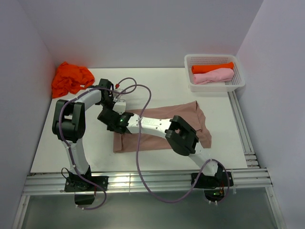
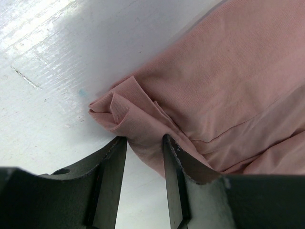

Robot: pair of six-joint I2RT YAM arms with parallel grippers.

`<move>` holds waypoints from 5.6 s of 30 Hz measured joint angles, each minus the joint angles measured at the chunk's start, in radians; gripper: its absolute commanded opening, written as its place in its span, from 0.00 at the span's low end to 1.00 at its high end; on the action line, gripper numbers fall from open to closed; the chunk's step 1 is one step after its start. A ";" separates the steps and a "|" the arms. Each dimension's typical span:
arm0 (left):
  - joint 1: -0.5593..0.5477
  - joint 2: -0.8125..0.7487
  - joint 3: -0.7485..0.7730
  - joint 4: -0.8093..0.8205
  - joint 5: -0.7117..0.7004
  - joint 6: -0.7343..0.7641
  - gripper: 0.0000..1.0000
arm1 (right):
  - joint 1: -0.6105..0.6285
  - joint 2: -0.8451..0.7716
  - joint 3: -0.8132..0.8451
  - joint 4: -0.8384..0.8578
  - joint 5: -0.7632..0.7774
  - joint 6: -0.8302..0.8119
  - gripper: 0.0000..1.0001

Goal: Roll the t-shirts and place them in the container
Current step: Roll the tshirt

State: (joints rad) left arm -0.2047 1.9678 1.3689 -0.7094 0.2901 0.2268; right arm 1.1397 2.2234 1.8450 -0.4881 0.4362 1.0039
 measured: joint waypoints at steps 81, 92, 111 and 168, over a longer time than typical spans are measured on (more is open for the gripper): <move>0.257 -0.130 -0.060 -0.135 0.318 0.129 0.58 | -0.098 -0.033 -0.673 1.045 -0.437 0.362 0.17; 0.185 -0.055 -0.120 0.012 0.296 0.029 0.45 | -0.103 -0.033 -0.727 1.135 -0.442 0.433 0.21; 0.105 -0.054 -0.106 0.035 0.158 -0.039 0.20 | -0.044 -0.141 -0.463 0.504 -0.196 0.246 0.51; 0.123 -0.052 0.117 -0.137 0.322 0.063 0.59 | 0.078 -0.233 -0.816 0.788 -0.230 0.414 0.07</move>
State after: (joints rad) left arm -0.0818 1.9160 1.4857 -0.8459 0.6117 0.2893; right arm 1.2175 1.9900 1.0286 0.2996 0.2066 1.4181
